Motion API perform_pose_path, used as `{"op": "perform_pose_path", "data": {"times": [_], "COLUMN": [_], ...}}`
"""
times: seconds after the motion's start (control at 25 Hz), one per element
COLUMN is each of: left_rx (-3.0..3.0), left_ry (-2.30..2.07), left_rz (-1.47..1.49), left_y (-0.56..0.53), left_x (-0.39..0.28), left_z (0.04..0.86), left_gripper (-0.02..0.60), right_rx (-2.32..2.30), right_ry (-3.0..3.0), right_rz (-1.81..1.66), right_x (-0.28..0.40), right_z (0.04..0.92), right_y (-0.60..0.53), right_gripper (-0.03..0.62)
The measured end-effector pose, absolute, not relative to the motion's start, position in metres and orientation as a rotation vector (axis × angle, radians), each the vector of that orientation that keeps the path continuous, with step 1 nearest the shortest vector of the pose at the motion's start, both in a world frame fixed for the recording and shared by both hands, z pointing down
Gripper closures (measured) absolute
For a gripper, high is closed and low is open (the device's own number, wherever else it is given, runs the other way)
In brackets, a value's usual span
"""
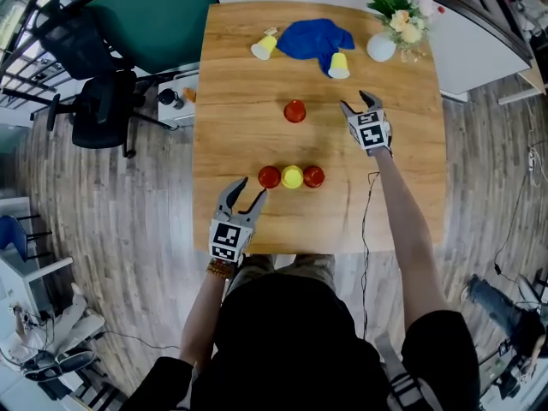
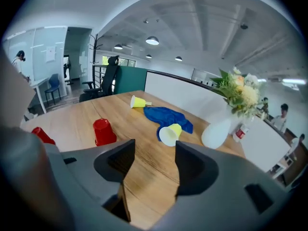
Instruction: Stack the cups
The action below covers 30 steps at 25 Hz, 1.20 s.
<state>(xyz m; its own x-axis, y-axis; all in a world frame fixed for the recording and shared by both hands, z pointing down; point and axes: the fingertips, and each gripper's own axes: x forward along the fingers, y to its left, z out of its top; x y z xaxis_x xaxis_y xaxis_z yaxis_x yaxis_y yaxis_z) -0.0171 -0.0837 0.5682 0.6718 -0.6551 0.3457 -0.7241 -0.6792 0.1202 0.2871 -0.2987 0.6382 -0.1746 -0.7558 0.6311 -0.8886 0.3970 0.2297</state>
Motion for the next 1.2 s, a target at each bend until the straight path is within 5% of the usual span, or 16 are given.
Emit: {"op": "perform_pose_path", "data": {"times": [0.88,1.04,1.2], "left_rx": [2.547,2.55,2.566], "left_ry": [-1.139,-1.14,-1.143], "left_rz": [0.41,0.415,0.395], "left_y": [-0.109,-0.111,-0.115], "left_x": [-0.001,-0.003,-0.006], "left_z": [0.573,0.574,0.566], "left_gripper": [0.35,0.35,0.35], "right_rx": [1.243,1.267,1.336], "right_ry": [-1.797,-1.778,-1.737], "right_rz": [0.066,0.025,0.01], "right_x": [0.315,0.312,0.319], "right_z": [0.711,0.71,0.7], "right_y": [-0.42,-0.424,-0.424], "right_gripper": [0.385,0.439,0.565]}}
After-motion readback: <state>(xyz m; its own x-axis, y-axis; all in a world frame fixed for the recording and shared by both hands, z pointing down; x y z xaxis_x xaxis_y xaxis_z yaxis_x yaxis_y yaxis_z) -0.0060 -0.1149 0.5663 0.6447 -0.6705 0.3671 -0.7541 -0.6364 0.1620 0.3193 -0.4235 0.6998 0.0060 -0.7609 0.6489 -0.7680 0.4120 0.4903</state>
